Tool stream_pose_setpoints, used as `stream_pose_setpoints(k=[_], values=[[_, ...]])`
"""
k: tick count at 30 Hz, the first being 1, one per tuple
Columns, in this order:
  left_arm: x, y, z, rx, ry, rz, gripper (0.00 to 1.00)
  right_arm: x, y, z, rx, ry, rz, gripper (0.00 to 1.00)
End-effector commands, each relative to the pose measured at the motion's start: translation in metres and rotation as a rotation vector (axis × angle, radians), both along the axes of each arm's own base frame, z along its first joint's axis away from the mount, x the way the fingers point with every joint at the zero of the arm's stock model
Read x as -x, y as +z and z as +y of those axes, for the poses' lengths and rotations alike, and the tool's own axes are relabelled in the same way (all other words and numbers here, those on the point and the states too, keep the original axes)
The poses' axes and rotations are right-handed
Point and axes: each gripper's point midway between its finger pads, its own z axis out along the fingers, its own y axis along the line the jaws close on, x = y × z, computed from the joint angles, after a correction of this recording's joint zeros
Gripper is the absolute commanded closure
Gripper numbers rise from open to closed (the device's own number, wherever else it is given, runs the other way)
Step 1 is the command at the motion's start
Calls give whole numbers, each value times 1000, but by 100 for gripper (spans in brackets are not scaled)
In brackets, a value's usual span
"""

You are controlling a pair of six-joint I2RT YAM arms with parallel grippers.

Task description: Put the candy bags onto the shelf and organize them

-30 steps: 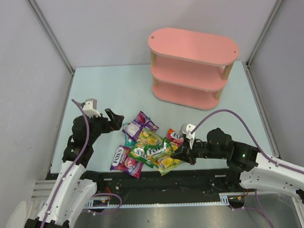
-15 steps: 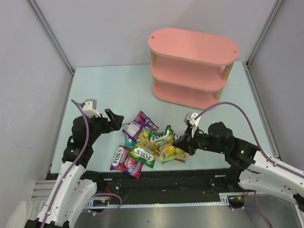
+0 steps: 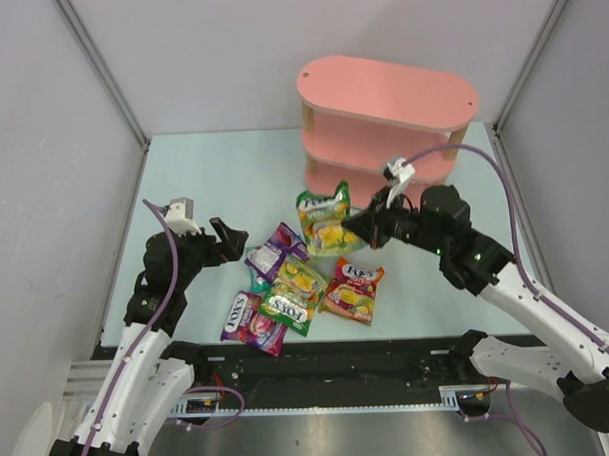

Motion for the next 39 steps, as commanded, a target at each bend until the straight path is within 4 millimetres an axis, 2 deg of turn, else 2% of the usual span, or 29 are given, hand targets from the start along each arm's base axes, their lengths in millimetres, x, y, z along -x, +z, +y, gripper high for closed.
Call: stream_pose_setpoints(k=[1,3,4,6,7,8,9,10,12,13,14,15,16,17,19,20,21,22,23,24,28,37,39], values=[[1,3,-3,19,-4,-5,0,-39,103,-3,-150,-65,-146,100],[1,1,-3,22,-2,3,0,-62,113,-2,-155,-97,-147,100],[1,1,-3,23,-2,5,0,-74,135,-9,-196,-134,-169,100],[1,0,-4,30,-3,5,0,-96,143,-8,-218,-163,-161,100],[1,0,-4,32,-3,4,0,-108,165,-19,-263,-204,-185,100],[1,1,-4,34,-2,0,0,-117,171,-21,-278,-222,-186,100],[1,0,-4,34,-4,4,0,-133,167,-20,-277,-238,-170,100],[1,1,-4,34,-4,1,0,-141,190,-28,-319,-263,-201,100],[1,1,-4,35,-5,1,0,-166,192,-26,-320,-287,-189,100],[2,0,-4,35,-7,2,0,-172,210,-28,-336,-299,-209,100],[2,1,-4,35,-5,-1,0,-179,218,-28,-346,-309,-216,100],[2,2,-4,36,-5,-4,0,-198,207,-24,-335,-327,-186,100],[2,2,-3,34,-2,-3,0,-206,209,-23,-341,-338,-180,100],[2,3,-3,35,-2,-6,0,-208,230,-26,-380,-346,-203,100],[1,4,-3,35,1,-10,0,-233,220,-20,-376,-371,-173,100],[2,4,-3,32,0,-10,0,-236,237,-21,-395,-379,-197,100],[1,5,-3,30,1,-10,0,-243,236,-23,-389,-404,-183,100],[1,6,-2,29,2,-13,0,-257,225,-20,-378,-420,-159,100],[1,5,-2,25,2,-9,0,-262,228,-25,-394,-442,-153,100],[1,7,-2,25,2,-12,0,-263,236,-29,-412,-447,-157,100],[1,10,-1,21,7,-23,0,-278,230,-44,-438,-503,-126,100],[0,10,-1,16,4,-22,0,-297,198,-67,-405,-567,-23,100],[0,11,-1,16,2,-23,0,-301,188,-65,-402,-547,15,100]])
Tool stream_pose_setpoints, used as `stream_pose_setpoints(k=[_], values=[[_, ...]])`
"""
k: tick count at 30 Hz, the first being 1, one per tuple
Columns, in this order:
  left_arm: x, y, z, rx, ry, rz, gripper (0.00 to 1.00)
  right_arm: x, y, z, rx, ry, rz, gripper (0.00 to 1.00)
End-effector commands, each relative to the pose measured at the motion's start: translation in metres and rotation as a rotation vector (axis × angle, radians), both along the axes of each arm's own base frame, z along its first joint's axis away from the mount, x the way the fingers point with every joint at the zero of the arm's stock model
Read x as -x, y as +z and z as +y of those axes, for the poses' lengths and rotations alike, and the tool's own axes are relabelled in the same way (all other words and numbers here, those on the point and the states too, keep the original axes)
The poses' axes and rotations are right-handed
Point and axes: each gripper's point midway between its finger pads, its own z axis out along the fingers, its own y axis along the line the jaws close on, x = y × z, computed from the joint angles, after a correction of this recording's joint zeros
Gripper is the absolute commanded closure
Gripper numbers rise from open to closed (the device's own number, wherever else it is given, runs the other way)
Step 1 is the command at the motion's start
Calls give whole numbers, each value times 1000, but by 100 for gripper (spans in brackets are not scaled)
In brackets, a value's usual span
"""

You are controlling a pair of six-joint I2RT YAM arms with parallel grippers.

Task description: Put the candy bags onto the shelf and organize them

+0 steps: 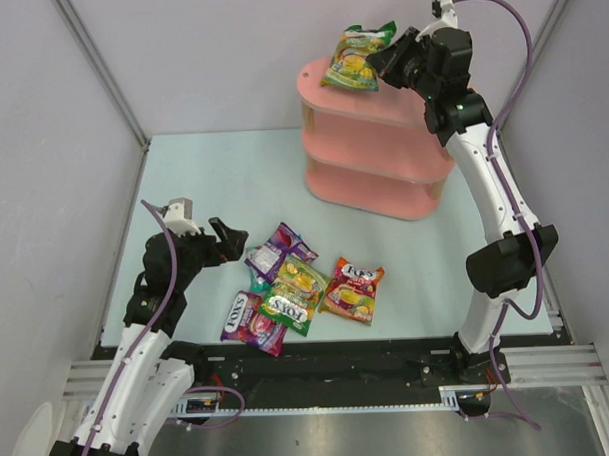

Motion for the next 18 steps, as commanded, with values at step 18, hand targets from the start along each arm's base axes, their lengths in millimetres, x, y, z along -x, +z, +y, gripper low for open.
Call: stream_pose_setpoints(k=[18], values=[[2,8,0,5,-1,-23,0,4,2,-5,-98,109,43,100]])
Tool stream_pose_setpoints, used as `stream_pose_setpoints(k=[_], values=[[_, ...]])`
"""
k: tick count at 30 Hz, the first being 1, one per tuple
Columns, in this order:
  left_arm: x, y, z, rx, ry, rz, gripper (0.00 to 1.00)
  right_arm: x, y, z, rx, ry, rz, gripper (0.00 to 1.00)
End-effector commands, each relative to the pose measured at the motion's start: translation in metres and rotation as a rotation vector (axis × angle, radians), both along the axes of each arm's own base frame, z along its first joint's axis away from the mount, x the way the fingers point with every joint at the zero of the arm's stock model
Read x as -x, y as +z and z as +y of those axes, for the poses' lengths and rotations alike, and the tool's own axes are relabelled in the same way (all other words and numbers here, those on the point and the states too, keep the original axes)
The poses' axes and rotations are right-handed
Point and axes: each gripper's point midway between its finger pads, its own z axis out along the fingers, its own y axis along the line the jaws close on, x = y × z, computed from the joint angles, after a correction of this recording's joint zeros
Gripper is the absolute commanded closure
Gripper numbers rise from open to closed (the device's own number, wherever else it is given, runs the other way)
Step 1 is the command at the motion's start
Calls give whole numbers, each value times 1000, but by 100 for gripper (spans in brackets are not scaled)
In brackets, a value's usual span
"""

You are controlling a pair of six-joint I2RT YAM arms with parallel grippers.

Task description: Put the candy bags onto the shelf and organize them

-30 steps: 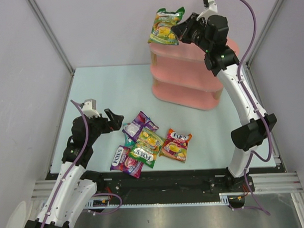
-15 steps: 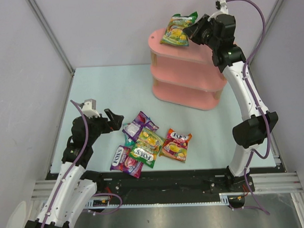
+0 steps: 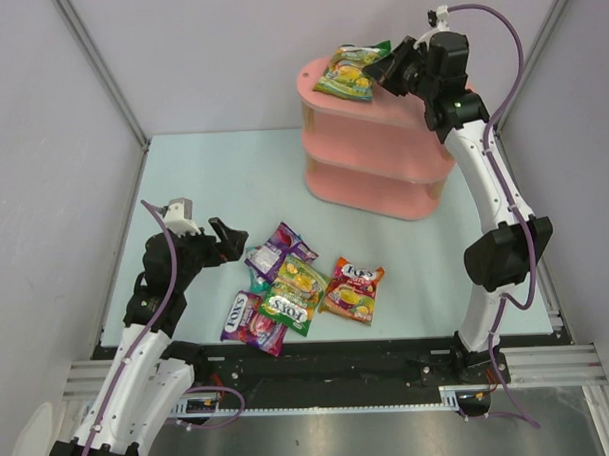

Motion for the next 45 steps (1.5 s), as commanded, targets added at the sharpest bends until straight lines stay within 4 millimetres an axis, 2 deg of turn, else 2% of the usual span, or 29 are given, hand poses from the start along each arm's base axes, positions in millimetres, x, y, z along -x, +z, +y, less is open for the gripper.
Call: stream_pose_setpoints(k=[1,3,9,10,12,13,16,19,21,22,23,24,25,26,27,28,29,30,31,32,33,34,35,37,38,40,41,45], values=[[2,9,0,5,-1,-24,0,14,32,-9,-53,29,-73,100],[2,8,0,5,-2,-21,0,17,36,-10,-61,37,-81,100],[2,8,0,4,-1,-20,0,16,30,-18,-67,44,-66,100],[2,8,0,4,-2,-20,0,16,28,-17,-68,56,-62,93],[2,7,0,3,1,-19,0,16,30,-18,-71,64,-71,72],[2,8,0,4,-1,-21,0,18,33,-19,-72,67,-79,57],[3,8,0,4,-1,-20,0,21,44,-25,-65,50,-111,38],[3,8,0,5,-2,-21,0,24,52,-34,-56,29,-131,28],[4,9,0,5,-1,-24,0,33,61,-42,-37,15,-154,26],[4,8,0,4,-1,-21,0,35,60,-46,-23,2,-154,25],[4,8,0,4,-1,-21,0,50,73,-49,-11,-4,-185,25],[5,8,0,4,-1,-20,0,57,75,-48,4,0,-199,24],[5,7,1,3,1,-19,0,61,64,-48,48,4,-198,24],[5,7,1,3,1,-19,0,85,79,-46,71,10,-239,24],[5,7,0,3,-1,-17,0,99,74,-31,102,45,-246,24],[5,6,1,3,-1,-15,0,109,54,-24,195,53,-242,24],[5,7,1,3,1,-15,0,135,59,-18,227,68,-276,24],[5,6,1,2,1,-14,0,149,53,-13,270,69,-290,24],[5,7,1,2,2,-14,0,170,13,18,330,169,-264,24],[6,7,1,3,1,-15,0,185,-1,28,347,209,-264,24],[6,6,1,2,2,-13,0,215,3,34,337,261,-307,24],[6,6,1,3,3,-11,0,236,-15,54,361,353,-321,24],[6,5,1,3,0,-7,0,251,-54,64,393,422,-271,24],[6,4,0,5,-3,-5,0,287,-84,84,428,584,-294,23],[5,3,0,4,-3,-2,0,299,-116,89,453,654,-252,23],[5,2,-1,5,-4,1,0,315,-145,100,481,757,-231,23],[5,2,-1,7,-3,2,0,322,-169,103,519,798,-216,23],[4,1,-1,6,-3,3,0,319,-217,114,566,873,-146,20]])
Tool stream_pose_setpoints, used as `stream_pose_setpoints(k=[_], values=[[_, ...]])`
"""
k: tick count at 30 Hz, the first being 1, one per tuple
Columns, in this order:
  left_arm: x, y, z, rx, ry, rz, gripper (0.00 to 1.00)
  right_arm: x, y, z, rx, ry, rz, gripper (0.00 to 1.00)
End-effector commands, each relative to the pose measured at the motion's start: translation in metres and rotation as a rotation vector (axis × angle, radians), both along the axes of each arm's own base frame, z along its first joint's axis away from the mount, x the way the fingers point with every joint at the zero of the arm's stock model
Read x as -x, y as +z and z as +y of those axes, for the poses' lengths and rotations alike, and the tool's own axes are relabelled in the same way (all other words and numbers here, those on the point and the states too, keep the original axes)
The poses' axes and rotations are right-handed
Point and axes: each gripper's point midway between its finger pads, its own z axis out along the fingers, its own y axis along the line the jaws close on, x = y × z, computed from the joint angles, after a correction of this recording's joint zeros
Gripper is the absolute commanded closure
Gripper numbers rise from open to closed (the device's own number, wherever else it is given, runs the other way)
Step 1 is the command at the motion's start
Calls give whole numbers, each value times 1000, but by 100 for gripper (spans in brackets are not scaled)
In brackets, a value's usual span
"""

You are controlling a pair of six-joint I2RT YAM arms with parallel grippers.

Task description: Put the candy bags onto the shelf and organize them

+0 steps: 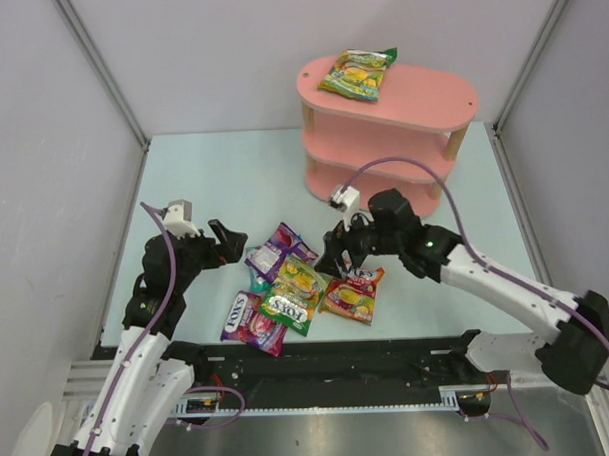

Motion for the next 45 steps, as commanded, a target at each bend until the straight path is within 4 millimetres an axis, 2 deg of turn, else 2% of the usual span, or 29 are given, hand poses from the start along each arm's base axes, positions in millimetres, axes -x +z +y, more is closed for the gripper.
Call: stream_pose_setpoints(k=[1,4,7,10,14,21,23,28,37,45], values=[[1,3,-2,10,-9,-7,0,-3,-39,15,62,107,-7,20],[2,3,-2,11,-7,-8,0,-5,-67,25,76,147,36,15],[2,3,-2,10,-7,-10,0,-7,-85,33,70,177,61,13],[2,3,-2,12,-10,-8,0,-14,-93,37,63,180,71,12],[3,2,-3,11,-12,-7,0,-19,-113,39,71,196,114,11],[2,3,-3,12,-14,-9,0,-26,-139,35,115,172,162,10],[2,3,-4,13,-16,-9,0,-29,-139,39,102,178,147,10],[2,2,-5,17,-21,-6,0,-29,-154,42,107,192,173,10],[1,1,-6,20,-25,-6,0,-41,-171,45,127,156,155,9],[1,1,-6,22,-26,-6,0,-42,-190,47,149,156,183,9]])
